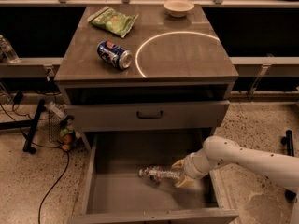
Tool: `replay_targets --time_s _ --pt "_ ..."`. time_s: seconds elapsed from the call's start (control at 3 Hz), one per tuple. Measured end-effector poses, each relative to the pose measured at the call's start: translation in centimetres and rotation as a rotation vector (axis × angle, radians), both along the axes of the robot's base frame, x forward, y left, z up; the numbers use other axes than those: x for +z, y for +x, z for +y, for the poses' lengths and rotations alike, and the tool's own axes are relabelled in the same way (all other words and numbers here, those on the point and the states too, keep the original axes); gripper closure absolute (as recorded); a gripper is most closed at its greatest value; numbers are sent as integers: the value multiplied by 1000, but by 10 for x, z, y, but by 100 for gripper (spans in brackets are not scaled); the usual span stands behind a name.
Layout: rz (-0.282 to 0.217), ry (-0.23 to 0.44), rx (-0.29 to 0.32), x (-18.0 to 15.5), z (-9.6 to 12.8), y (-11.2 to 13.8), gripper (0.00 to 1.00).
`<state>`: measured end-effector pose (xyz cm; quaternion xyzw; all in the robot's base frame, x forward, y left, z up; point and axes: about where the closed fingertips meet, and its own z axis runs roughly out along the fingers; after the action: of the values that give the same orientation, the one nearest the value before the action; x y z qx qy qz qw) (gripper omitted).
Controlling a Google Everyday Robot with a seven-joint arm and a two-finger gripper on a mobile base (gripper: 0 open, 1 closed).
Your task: Place water bottle into middle drawer
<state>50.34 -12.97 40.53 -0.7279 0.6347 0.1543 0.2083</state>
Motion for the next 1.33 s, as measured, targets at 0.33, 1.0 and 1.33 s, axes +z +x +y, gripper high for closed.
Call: replay_targets --time_s 0.33,1.0,1.33 --pt "16 14 2 -4 1 -5 13" --pt "42 55 -12 -3 -13 -13 0" --pt "34 93 -42 12 -28 -14 0"
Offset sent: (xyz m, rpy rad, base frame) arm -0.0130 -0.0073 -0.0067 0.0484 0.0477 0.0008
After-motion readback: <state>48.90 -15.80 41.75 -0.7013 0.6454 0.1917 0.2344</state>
